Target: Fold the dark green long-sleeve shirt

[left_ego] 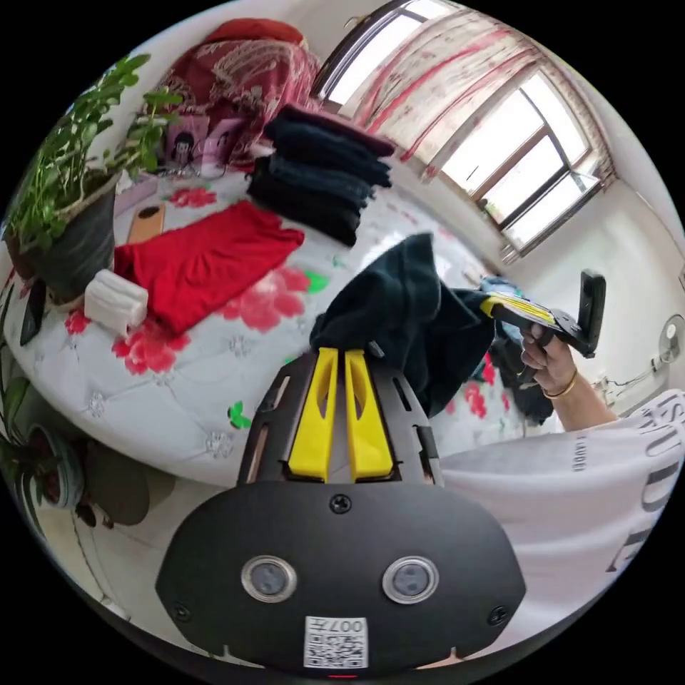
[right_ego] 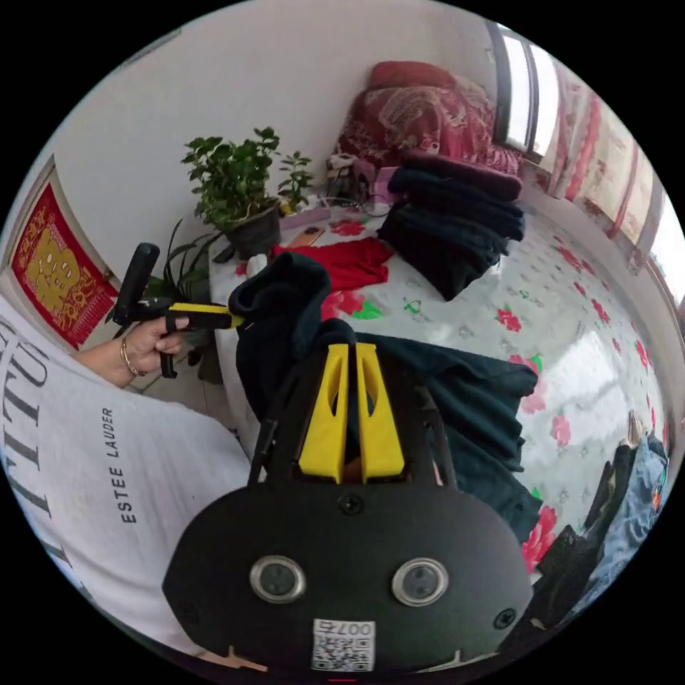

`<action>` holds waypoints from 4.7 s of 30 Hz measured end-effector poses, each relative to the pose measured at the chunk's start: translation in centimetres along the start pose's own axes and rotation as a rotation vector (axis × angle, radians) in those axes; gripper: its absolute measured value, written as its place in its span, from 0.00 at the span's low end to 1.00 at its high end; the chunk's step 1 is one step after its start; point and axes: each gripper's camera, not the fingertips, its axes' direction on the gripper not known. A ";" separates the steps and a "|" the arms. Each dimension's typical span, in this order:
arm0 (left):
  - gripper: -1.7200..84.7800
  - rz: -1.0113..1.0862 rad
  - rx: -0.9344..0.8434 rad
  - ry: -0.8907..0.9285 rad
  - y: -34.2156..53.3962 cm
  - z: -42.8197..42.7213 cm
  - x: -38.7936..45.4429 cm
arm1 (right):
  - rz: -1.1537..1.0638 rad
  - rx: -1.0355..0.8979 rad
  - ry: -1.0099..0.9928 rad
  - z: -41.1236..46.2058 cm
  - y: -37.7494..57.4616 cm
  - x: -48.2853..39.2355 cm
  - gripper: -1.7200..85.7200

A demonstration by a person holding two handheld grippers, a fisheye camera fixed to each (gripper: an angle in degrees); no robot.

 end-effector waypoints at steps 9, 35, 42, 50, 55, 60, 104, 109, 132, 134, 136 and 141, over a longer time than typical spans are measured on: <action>0.01 0.325 0.417 0.279 -5.9 -14.1 6.4 | 0.148 0.705 0.334 -30.6 7.2 2.1 0.02; 0.11 0.123 -0.067 -0.131 -19.9 6.9 12.7 | 0.661 0.086 0.408 -18.6 19.3 31.2 0.07; 0.13 0.184 -0.393 -0.269 -19.5 17.6 13.4 | 0.723 -0.176 0.318 -6.4 20.7 40.1 0.10; 0.08 0.332 -0.491 -0.426 -23.3 25.8 16.4 | 0.796 -0.506 0.338 6.6 21.9 46.9 0.08; 0.03 0.461 -0.515 -0.410 -27.4 26.4 18.7 | 0.717 -0.498 0.336 6.4 19.6 49.9 0.04; 0.03 0.396 -0.273 -0.339 -38.4 22.7 19.4 | 0.682 -0.264 0.320 1.9 13.8 55.0 0.03; 0.04 0.186 -0.517 0.468 -39.3 27.9 17.0 | 0.851 -0.360 -0.110 5.7 38.6 48.2 0.09; 0.11 -0.036 -0.351 0.615 -47.9 30.9 14.5 | 0.919 -0.208 -0.078 3.4 37.5 51.6 0.04; 0.01 0.298 -0.543 -0.022 -40.0 37.3 16.3 | 0.921 -0.165 -0.155 3.0 39.9 51.7 0.02; 0.01 0.268 -0.479 0.057 -39.3 34.1 15.4 | 0.912 -0.102 -0.207 1.3 40.4 51.0 0.02; 0.01 0.178 -0.426 0.189 -37.4 29.4 13.4 | 0.890 -0.062 -0.272 -0.1 41.1 50.0 0.02; 0.01 0.002 -0.351 0.274 -31.1 19.1 10.0 | 0.775 -0.205 -0.299 -1.8 42.7 45.1 0.02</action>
